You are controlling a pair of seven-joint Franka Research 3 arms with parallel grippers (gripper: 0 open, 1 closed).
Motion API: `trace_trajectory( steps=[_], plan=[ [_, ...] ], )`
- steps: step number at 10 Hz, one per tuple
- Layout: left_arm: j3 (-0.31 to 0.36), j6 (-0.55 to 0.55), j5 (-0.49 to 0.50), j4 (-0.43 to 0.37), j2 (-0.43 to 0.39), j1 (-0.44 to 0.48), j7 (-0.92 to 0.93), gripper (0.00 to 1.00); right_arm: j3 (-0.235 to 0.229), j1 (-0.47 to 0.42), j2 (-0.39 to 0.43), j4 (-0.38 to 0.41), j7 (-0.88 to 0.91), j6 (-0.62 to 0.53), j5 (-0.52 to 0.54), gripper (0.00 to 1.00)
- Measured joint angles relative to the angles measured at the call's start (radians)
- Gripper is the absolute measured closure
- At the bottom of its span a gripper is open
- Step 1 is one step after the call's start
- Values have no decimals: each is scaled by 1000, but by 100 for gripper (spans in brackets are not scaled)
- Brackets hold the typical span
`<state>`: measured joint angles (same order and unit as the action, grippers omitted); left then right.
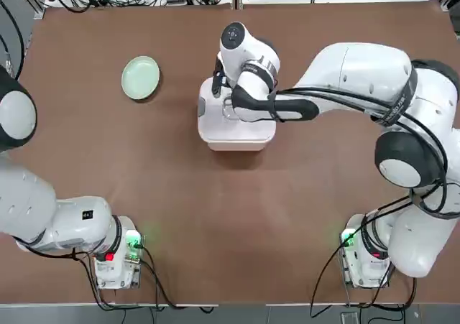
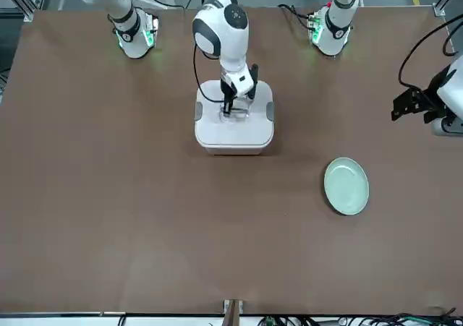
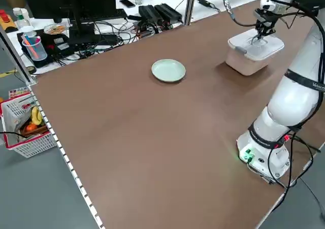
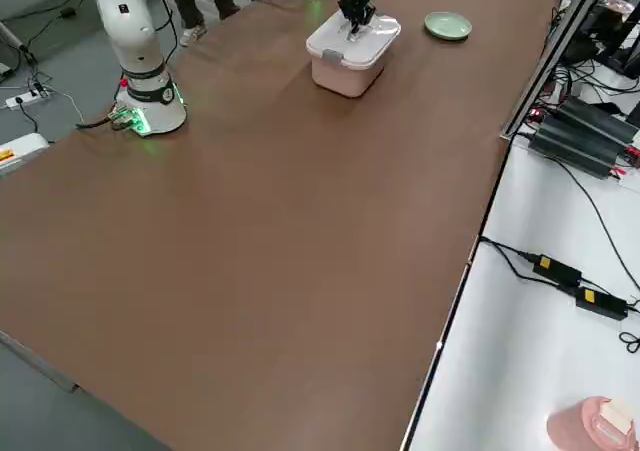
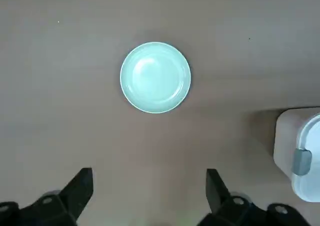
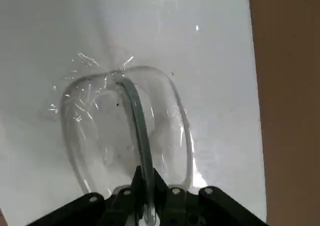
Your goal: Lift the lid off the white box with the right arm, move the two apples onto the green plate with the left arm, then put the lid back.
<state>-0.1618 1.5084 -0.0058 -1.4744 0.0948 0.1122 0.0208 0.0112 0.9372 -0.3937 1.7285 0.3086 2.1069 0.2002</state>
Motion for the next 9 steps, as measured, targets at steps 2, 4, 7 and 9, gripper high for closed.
trace_trajectory(
  steps=[2,4,7,9],
  plan=[
    [0,-4,0,0,0,0,-1,0,3,-5,33,-21,-5,-57,-6,93],
    [0,-5,0,0,0,0,-1,0,-9,-45,93,-24,18,-105,-19,94],
    [-11,-5,0,2,0,-13,-71,1,-18,-216,144,-24,197,-123,-121,94],
    [-34,-4,0,2,0,-67,-185,1,-22,-355,151,-23,336,-126,-195,94]
  ],
)
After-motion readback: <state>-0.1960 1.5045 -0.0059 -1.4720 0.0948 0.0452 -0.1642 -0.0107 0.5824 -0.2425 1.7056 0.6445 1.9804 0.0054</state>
